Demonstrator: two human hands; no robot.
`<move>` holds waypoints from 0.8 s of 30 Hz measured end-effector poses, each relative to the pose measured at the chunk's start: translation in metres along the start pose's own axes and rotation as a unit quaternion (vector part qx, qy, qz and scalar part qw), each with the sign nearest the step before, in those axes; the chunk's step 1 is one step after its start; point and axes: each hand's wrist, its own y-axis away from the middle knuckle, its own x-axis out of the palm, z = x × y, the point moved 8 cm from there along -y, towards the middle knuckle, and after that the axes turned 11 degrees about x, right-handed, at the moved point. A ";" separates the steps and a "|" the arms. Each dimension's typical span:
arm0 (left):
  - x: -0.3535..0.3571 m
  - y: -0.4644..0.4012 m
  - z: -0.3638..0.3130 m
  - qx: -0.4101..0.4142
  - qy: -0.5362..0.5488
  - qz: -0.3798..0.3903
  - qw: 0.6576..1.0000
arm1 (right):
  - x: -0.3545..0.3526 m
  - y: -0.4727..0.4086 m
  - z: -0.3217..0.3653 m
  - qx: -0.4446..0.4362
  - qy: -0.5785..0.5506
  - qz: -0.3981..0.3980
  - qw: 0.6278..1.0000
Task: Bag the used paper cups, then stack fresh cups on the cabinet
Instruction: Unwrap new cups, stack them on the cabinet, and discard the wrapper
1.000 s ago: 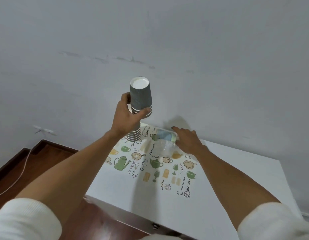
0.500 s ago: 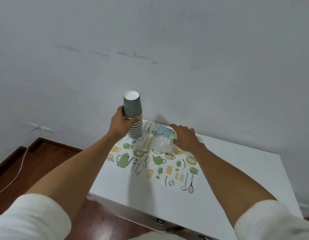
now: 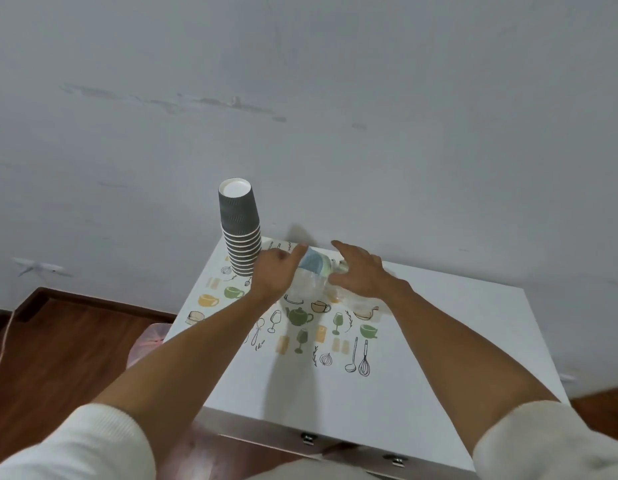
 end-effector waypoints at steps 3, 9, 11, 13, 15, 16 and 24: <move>0.016 -0.020 0.011 -0.060 -0.022 0.027 0.998 | -0.024 0.006 -0.031 0.113 -0.076 -0.094 0.986; 0.030 -0.025 0.027 -0.079 -0.012 0.033 0.996 | 0.009 0.054 -0.093 0.414 -0.391 0.048 0.821; 0.032 -0.025 0.026 -0.067 -0.011 0.031 0.997 | 0.030 0.059 -0.091 0.419 -0.484 0.121 0.759; 0.033 -0.024 0.022 -0.053 -0.003 0.029 0.998 | 0.036 0.052 -0.091 0.403 -0.515 0.112 0.748; 0.032 -0.026 0.020 -0.038 0.006 0.024 0.999 | 0.029 0.044 -0.093 0.382 -0.537 0.054 0.750; 0.030 -0.026 0.020 -0.027 0.008 0.018 0.999 | 0.024 0.040 -0.093 0.371 -0.547 0.028 0.750; 0.008 -0.006 -0.019 0.102 -0.045 -0.053 0.992 | -0.025 0.031 -0.070 0.218 -0.494 -0.174 0.823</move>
